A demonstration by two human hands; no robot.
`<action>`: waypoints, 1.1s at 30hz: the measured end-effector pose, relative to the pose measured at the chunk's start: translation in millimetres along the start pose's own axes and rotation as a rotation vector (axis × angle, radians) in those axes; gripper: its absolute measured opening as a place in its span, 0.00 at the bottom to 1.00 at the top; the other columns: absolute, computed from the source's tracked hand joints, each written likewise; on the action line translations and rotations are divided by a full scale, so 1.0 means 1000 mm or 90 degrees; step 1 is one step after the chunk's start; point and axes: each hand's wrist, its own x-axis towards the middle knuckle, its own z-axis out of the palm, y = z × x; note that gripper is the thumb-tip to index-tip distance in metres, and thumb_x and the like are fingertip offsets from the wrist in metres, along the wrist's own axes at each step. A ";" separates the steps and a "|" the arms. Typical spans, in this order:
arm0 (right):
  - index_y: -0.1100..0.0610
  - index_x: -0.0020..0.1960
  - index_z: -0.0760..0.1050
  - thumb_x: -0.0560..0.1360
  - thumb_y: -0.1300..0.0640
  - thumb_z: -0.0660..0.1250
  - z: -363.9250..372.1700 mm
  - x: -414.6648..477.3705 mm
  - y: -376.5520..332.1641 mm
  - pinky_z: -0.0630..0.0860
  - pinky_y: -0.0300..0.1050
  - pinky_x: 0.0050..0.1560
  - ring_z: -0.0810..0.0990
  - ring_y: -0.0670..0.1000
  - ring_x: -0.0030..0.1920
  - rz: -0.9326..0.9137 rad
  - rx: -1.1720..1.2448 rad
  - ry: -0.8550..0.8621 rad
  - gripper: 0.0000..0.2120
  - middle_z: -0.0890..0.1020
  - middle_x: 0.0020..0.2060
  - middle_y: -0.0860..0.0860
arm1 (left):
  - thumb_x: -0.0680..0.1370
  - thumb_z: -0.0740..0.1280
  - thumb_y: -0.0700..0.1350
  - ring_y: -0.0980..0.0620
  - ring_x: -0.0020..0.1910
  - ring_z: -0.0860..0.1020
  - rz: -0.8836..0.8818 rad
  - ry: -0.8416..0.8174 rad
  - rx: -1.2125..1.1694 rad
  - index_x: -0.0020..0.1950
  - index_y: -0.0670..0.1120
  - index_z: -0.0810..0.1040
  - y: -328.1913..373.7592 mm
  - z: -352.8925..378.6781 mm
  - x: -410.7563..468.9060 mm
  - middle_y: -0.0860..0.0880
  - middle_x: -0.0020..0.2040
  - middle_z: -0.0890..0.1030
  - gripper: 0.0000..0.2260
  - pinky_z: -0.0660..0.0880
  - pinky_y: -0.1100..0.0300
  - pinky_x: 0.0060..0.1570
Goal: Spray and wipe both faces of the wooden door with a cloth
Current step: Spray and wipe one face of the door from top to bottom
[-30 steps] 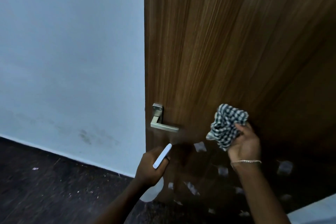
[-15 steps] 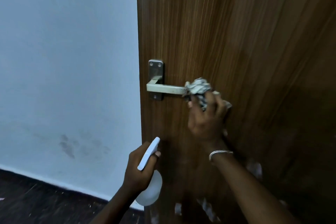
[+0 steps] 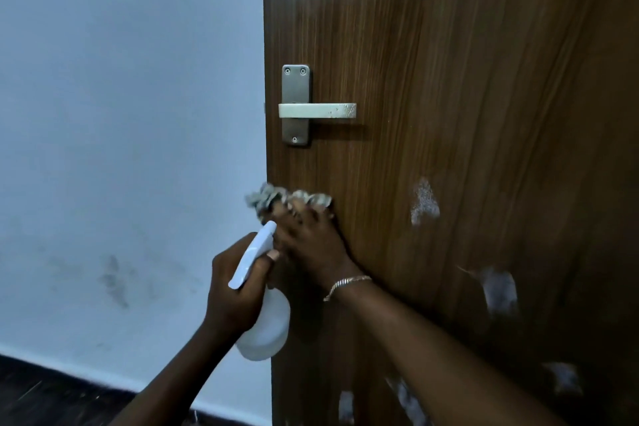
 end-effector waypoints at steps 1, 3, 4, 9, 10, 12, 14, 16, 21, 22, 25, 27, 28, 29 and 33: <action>0.52 0.68 0.76 0.73 0.54 0.67 0.003 -0.025 0.000 0.69 0.58 0.59 0.70 0.62 0.67 -0.058 0.007 -0.027 0.22 0.71 0.70 0.55 | 0.78 0.63 0.47 0.43 0.30 0.79 -0.002 0.001 0.001 0.43 0.38 0.79 -0.001 -0.001 -0.002 0.44 0.36 0.81 0.13 0.75 0.43 0.31; 0.50 0.68 0.74 0.69 0.54 0.71 -0.006 -0.073 0.019 0.65 0.60 0.61 0.67 0.62 0.68 -0.039 0.015 -0.048 0.27 0.69 0.70 0.54 | 0.79 0.63 0.48 0.44 0.30 0.79 -0.010 -0.011 -0.002 0.43 0.38 0.79 -0.002 -0.002 -0.006 0.44 0.36 0.81 0.14 0.76 0.43 0.30; 0.49 0.69 0.73 0.68 0.54 0.71 -0.017 -0.090 0.039 0.64 0.62 0.61 0.66 0.63 0.67 0.026 0.008 -0.027 0.29 0.68 0.69 0.55 | 0.79 0.63 0.48 0.45 0.30 0.79 -0.007 -0.017 -0.002 0.42 0.38 0.80 -0.003 -0.001 -0.008 0.45 0.36 0.81 0.14 0.76 0.43 0.30; 0.47 0.80 0.58 0.76 0.53 0.60 -0.080 -0.049 0.137 0.65 0.67 0.65 0.66 0.63 0.67 0.527 -0.017 0.135 0.33 0.67 0.71 0.57 | 0.79 0.62 0.49 0.46 0.31 0.80 0.002 -0.041 -0.035 0.41 0.42 0.80 -0.004 0.025 -0.016 0.49 0.34 0.81 0.14 0.77 0.46 0.29; 0.48 0.81 0.55 0.75 0.53 0.60 -0.082 -0.030 0.133 0.64 0.67 0.65 0.67 0.63 0.67 0.527 -0.023 0.136 0.35 0.68 0.72 0.57 | 0.79 0.62 0.49 0.46 0.31 0.80 0.009 -0.042 -0.038 0.41 0.43 0.81 -0.003 0.032 -0.016 0.50 0.34 0.81 0.13 0.78 0.48 0.29; 0.51 0.80 0.56 0.73 0.53 0.63 -0.064 -0.024 0.107 0.65 0.66 0.63 0.67 0.62 0.66 0.367 -0.028 0.095 0.37 0.69 0.71 0.56 | 0.79 0.63 0.50 0.48 0.32 0.81 0.023 -0.036 -0.058 0.44 0.44 0.82 0.001 0.047 -0.018 0.51 0.35 0.82 0.13 0.79 0.53 0.29; 0.50 0.79 0.60 0.72 0.51 0.65 -0.044 -0.067 0.085 0.66 0.64 0.62 0.67 0.61 0.65 0.200 -0.024 0.021 0.36 0.68 0.70 0.54 | 0.79 0.63 0.50 0.48 0.32 0.82 0.025 -0.038 -0.075 0.46 0.45 0.83 0.003 0.060 -0.020 0.52 0.36 0.83 0.13 0.80 0.56 0.29; 0.48 0.78 0.62 0.73 0.51 0.62 -0.040 -0.129 0.086 0.69 0.65 0.59 0.68 0.60 0.65 0.158 -0.030 -0.025 0.33 0.67 0.71 0.52 | 0.80 0.63 0.51 0.49 0.34 0.83 0.023 -0.041 -0.091 0.49 0.48 0.83 0.006 0.070 -0.022 0.53 0.39 0.84 0.11 0.81 0.57 0.31; 0.52 0.72 0.71 0.76 0.51 0.58 -0.091 -0.134 0.163 0.67 0.65 0.62 0.68 0.65 0.65 0.533 -0.054 0.078 0.25 0.68 0.72 0.59 | 0.79 0.63 0.50 0.57 0.39 0.84 0.058 -0.062 -0.109 0.51 0.59 0.79 0.025 0.087 -0.024 0.61 0.43 0.85 0.07 0.80 0.66 0.36; 0.53 0.71 0.72 0.77 0.50 0.58 -0.095 -0.114 0.172 0.66 0.63 0.63 0.68 0.65 0.65 0.582 -0.059 0.112 0.23 0.68 0.73 0.58 | 0.79 0.63 0.50 0.54 0.38 0.84 0.059 -0.067 -0.113 0.50 0.57 0.80 0.027 0.091 -0.025 0.58 0.42 0.85 0.06 0.80 0.65 0.34; 0.52 0.74 0.70 0.80 0.43 0.59 -0.081 -0.081 0.160 0.63 0.64 0.64 0.68 0.64 0.66 0.452 -0.084 0.115 0.25 0.69 0.71 0.57 | 0.80 0.62 0.48 0.48 0.35 0.82 0.077 -0.075 -0.129 0.47 0.48 0.82 0.033 0.105 -0.022 0.51 0.39 0.84 0.09 0.79 0.57 0.32; 0.49 0.77 0.66 0.81 0.43 0.59 -0.069 -0.108 0.145 0.65 0.63 0.63 0.66 0.62 0.66 0.318 -0.084 0.061 0.26 0.67 0.70 0.54 | 0.81 0.62 0.47 0.47 0.32 0.82 0.083 -0.086 -0.147 0.46 0.44 0.82 0.039 0.117 -0.021 0.48 0.37 0.83 0.11 0.79 0.55 0.30; 0.48 0.78 0.65 0.80 0.44 0.59 -0.064 -0.135 0.144 0.67 0.63 0.63 0.66 0.61 0.66 0.279 -0.081 0.039 0.27 0.67 0.70 0.53 | 0.81 0.62 0.46 0.47 0.31 0.81 0.085 -0.096 -0.160 0.46 0.42 0.82 0.043 0.123 -0.021 0.47 0.36 0.83 0.12 0.78 0.53 0.29; 0.48 0.78 0.66 0.80 0.46 0.59 -0.063 -0.167 0.149 0.68 0.63 0.62 0.67 0.61 0.65 0.270 -0.083 0.028 0.27 0.67 0.69 0.53 | 0.80 0.62 0.46 0.46 0.30 0.81 0.085 -0.109 -0.173 0.47 0.42 0.82 0.046 0.130 -0.023 0.46 0.36 0.83 0.11 0.79 0.52 0.28; 0.50 0.75 0.69 0.76 0.49 0.60 -0.094 -0.251 0.205 0.68 0.65 0.61 0.69 0.66 0.62 0.529 -0.091 0.079 0.26 0.69 0.68 0.59 | 0.79 0.63 0.44 0.45 0.28 0.79 0.073 -0.181 -0.209 0.45 0.42 0.82 0.060 0.162 -0.034 0.43 0.35 0.81 0.10 0.77 0.49 0.26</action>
